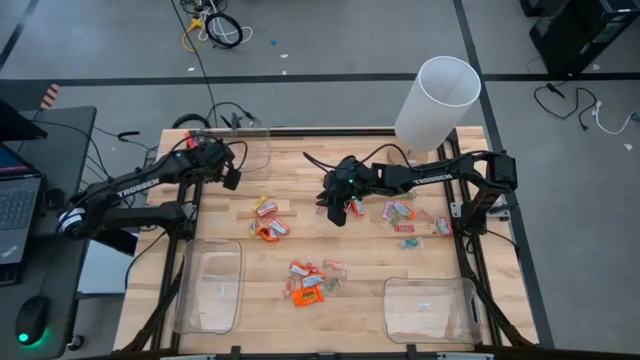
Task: Sort candy
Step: Put the red candy into the top left transparent bin
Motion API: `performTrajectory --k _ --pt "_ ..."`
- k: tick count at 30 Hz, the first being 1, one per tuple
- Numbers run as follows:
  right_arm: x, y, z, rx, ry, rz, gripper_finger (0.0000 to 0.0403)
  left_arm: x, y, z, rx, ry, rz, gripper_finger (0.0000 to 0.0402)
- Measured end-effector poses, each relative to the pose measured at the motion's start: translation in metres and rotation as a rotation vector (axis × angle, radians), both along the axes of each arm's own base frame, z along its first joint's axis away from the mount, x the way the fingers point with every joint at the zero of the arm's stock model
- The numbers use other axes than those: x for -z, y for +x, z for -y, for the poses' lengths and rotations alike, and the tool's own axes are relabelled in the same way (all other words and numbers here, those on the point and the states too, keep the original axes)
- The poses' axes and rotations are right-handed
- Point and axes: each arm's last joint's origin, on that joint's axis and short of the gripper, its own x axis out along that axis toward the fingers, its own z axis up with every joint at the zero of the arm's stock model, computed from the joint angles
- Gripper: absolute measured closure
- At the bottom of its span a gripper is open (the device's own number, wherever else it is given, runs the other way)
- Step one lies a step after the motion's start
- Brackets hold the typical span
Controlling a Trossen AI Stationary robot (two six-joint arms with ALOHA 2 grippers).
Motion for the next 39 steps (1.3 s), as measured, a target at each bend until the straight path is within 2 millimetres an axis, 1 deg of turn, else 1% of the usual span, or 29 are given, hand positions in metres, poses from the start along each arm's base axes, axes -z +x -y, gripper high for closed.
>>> performTrajectory --k 12,32,39 --pt "0.0 0.0 0.0 0.0 0.0 0.0 0.0312 0.012 0.01 -0.008 -0.003 -0.035 -0.06 0.0402" --pt "0.0 0.0 0.0 0.0 0.0 0.0 0.0312 0.013 0.01 -0.008 0.001 -0.038 -0.064 0.0401" --pt "0.0 0.0 0.0 0.0 0.0 0.0 0.0312 0.013 0.01 -0.008 0.002 -0.039 -0.066 0.0391"
